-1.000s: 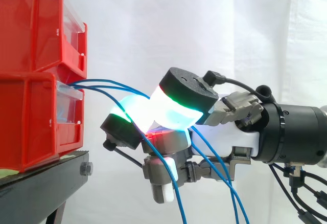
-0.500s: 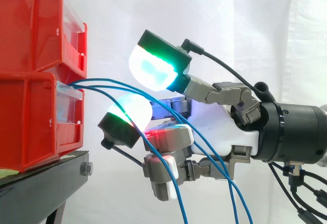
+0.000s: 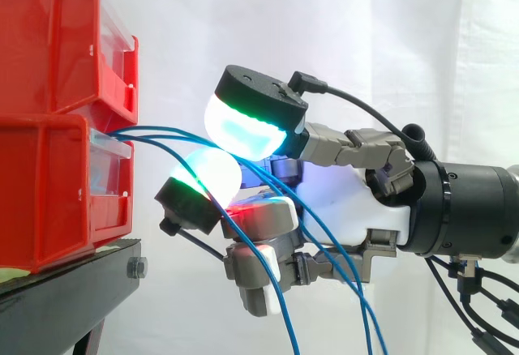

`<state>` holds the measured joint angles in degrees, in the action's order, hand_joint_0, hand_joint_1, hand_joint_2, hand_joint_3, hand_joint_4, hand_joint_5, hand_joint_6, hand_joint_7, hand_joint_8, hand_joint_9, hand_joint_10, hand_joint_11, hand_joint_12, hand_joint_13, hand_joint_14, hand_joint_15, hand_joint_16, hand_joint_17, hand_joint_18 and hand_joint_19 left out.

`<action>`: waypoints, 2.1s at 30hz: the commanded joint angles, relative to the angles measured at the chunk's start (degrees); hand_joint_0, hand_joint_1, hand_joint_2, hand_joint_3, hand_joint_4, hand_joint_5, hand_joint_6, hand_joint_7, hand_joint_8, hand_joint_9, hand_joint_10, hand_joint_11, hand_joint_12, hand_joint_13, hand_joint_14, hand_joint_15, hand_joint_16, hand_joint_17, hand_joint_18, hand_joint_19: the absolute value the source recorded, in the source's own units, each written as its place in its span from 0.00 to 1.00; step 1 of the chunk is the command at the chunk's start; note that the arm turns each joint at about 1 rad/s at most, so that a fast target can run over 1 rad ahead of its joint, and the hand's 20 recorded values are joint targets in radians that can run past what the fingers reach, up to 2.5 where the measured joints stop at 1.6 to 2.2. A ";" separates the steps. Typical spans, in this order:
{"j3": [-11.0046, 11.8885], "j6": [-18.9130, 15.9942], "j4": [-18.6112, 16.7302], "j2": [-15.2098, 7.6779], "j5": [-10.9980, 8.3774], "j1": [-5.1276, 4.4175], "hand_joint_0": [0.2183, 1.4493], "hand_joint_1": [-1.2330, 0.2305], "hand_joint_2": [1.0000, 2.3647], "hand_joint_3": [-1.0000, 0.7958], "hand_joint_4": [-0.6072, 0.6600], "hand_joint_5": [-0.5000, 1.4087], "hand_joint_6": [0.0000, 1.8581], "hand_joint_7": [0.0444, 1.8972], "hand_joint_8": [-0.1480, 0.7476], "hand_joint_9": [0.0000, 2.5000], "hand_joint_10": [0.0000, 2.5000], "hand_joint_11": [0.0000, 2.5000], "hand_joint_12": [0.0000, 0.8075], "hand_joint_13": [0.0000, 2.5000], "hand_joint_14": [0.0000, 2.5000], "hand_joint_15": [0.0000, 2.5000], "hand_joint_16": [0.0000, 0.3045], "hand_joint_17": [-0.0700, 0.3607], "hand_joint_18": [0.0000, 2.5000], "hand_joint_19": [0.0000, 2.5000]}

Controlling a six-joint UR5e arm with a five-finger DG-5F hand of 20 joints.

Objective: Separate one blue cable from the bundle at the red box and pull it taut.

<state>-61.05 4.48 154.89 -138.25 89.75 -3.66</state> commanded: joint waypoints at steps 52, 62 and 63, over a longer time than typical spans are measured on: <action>0.14 0.35 0.15 0.00 0.07 -0.03 0.30 0.38 0.01 0.45 0.58 0.19 0.45 0.62 0.48 0.46 0.01 0.54 0.46 0.44 0.01 0.35 0.18 0.45 0.36 0.36; 0.23 0.79 0.07 0.00 -0.02 -0.03 0.37 0.22 0.02 0.47 0.52 0.16 0.47 0.63 0.45 0.40 0.01 0.54 0.43 0.39 0.01 0.35 0.17 0.43 0.33 0.33; 0.14 0.79 0.07 0.00 -0.02 -0.03 0.39 0.21 0.01 0.44 0.52 0.16 0.47 0.62 0.45 0.40 0.01 0.53 0.43 0.38 0.01 0.34 0.17 0.43 0.32 0.33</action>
<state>-60.85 5.14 154.94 -138.25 89.72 -3.69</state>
